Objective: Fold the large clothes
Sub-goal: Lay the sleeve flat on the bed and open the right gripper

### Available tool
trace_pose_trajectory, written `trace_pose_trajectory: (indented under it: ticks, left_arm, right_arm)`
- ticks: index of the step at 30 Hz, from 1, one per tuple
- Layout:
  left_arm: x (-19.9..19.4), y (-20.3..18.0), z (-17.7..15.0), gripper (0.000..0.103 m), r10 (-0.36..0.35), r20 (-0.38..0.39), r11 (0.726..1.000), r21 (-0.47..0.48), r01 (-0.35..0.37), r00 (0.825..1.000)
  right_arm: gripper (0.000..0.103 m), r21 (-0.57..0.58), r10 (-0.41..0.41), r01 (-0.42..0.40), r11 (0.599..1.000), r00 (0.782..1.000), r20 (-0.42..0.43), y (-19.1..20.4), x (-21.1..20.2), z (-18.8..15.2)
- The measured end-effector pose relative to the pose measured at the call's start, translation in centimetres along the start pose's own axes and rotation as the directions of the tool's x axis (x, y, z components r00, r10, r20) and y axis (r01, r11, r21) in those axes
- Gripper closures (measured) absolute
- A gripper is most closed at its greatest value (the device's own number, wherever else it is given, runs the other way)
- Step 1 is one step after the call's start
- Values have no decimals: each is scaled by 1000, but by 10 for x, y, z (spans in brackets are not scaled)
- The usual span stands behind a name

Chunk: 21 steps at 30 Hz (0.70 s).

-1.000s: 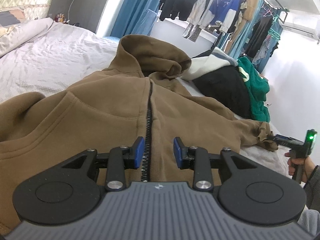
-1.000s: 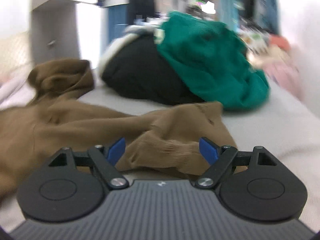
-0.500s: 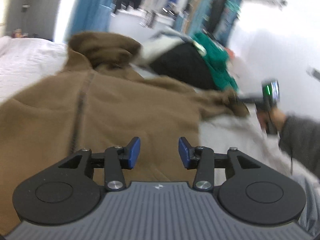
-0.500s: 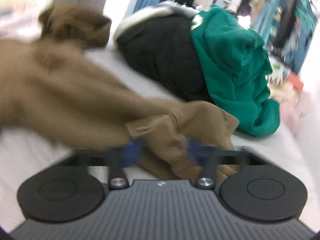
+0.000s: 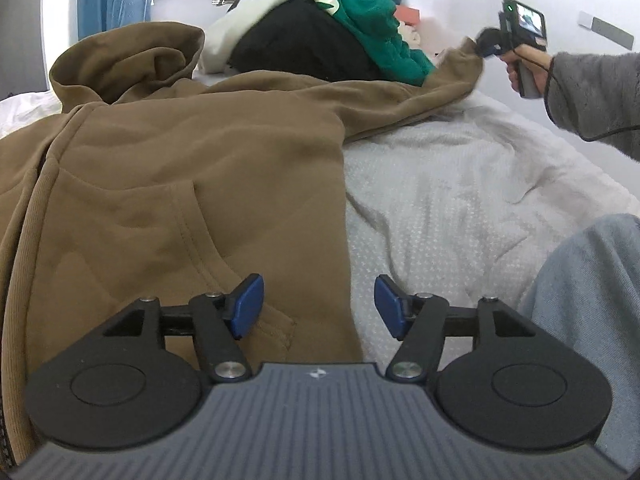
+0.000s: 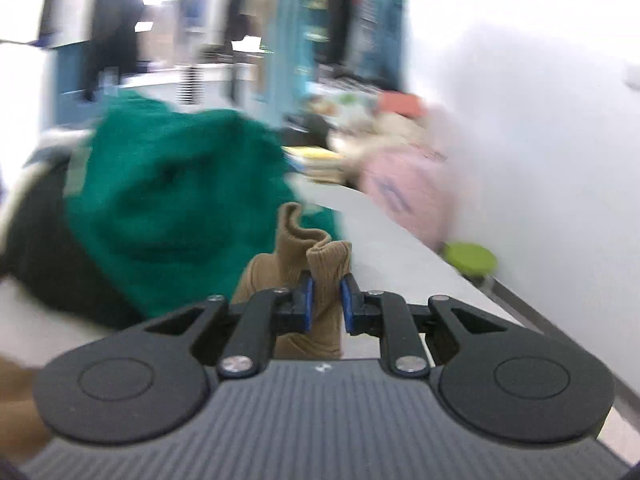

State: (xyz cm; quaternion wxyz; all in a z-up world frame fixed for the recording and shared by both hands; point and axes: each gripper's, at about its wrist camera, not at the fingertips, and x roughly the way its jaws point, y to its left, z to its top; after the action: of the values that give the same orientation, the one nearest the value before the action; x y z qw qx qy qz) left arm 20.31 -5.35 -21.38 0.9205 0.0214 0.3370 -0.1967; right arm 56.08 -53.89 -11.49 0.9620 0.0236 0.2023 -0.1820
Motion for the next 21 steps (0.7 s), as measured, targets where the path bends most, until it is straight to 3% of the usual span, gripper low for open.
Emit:
trace_pose_trajectory:
  ticks: [5,8,14,17,18,19,21]
  left_arm:
    - [6,4,9,36,31,-25,1000,-3,-31,999]
    - [9,0,12,36,71,-41,997,30,-70,997]
    - [13,-8,18,35,129,-58,991,51,-126,990]
    - [12,-7,19,34,135,-66,990,40,-132,989]
    - [10,-8,19,34,139,-66,990,40,-136,988]
    - [9,-9,19,34,140,-64,990,40,-138,988]
    - [6,-10,19,34,147,-63,989,43,-144,987]
  right_arm:
    - [86,79,-93,104,991,987,-128,-39,35,-49]
    - [85,132,-92,119,984,977,-191,-54,48,-81]
    - [82,224,-68,107,969,982,-175,-59,41,-93]
    - [53,218,-71,109,970,982,-177,-51,30,-81]
    - [31,213,-66,102,972,984,-168,-49,25,-77]
    - [16,204,-50,82,976,987,-154,-49,20,-73]
    - [18,187,-35,63,980,988,-151,-45,3,-67]
